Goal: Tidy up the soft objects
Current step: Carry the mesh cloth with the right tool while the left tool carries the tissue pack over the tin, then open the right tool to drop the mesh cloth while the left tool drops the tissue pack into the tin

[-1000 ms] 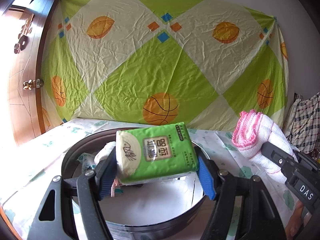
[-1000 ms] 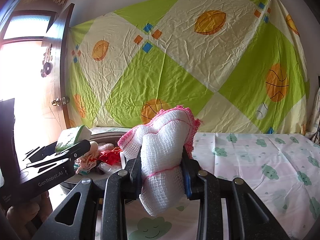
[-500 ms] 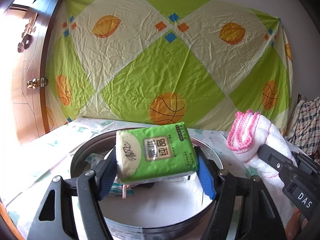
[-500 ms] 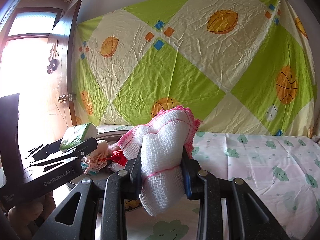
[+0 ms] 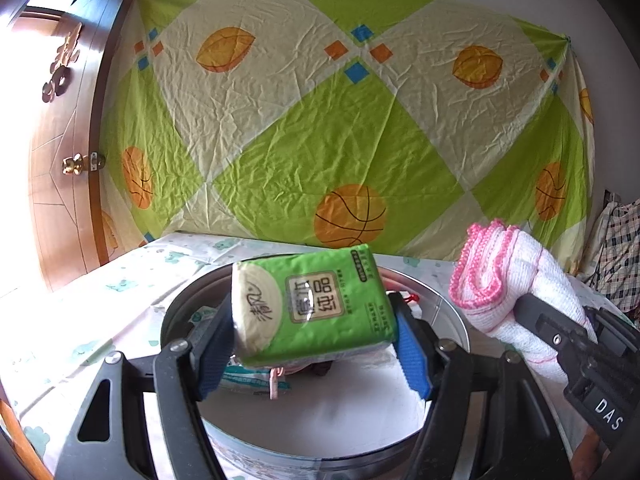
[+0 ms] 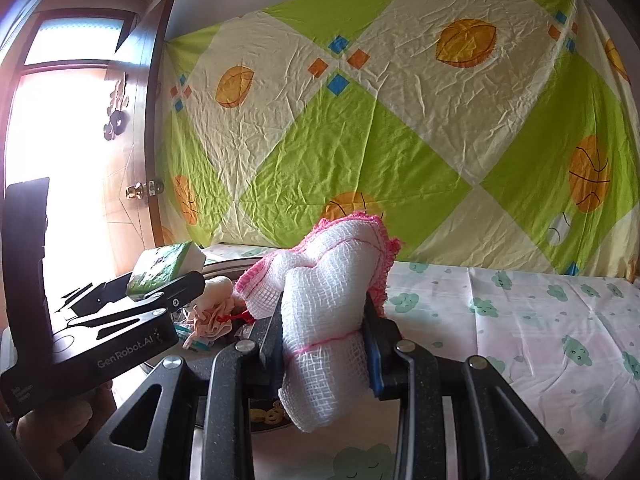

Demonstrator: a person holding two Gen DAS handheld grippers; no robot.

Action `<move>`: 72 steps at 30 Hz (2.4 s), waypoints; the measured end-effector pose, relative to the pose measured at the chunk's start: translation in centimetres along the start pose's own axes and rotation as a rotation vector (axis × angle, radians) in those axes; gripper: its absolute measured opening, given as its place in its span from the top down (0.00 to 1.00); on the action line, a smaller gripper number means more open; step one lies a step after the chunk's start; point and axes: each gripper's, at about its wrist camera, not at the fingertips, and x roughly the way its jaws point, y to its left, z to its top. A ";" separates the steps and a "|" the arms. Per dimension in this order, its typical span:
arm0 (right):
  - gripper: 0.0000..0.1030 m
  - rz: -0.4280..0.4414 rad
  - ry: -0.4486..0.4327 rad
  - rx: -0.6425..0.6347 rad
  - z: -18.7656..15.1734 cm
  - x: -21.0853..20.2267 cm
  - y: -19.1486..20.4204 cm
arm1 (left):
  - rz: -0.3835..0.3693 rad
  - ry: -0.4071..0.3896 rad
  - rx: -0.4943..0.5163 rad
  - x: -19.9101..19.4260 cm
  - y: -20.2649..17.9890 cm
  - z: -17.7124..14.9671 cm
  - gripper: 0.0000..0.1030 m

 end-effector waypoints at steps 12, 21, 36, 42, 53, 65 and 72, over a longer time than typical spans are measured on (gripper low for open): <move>0.67 0.021 0.019 -0.019 0.0 1.0 1.2 | -0.001 0.013 -0.004 0.2 1.2 0.1 0.30; 0.66 0.047 0.034 -0.019 1.0 2.0 1.6 | 0.015 0.048 0.001 1.2 2.7 1.0 0.30; 0.66 0.072 0.061 -0.028 2.3 3.4 2.3 | 0.026 0.136 0.012 3.1 4.1 1.9 0.30; 0.66 0.081 0.079 -0.052 3.9 4.6 2.8 | 0.025 0.178 0.029 4.2 4.4 2.7 0.30; 0.66 0.093 0.164 -0.052 6.3 8.7 3.1 | 0.001 0.265 0.028 6.2 5.2 4.3 0.30; 0.66 0.099 0.327 -0.031 6.4 14.0 3.2 | -0.011 0.389 0.056 10.2 4.9 4.5 0.30; 0.66 0.098 0.403 -0.049 5.2 16.2 3.7 | -0.028 0.435 0.059 11.2 4.8 3.8 0.30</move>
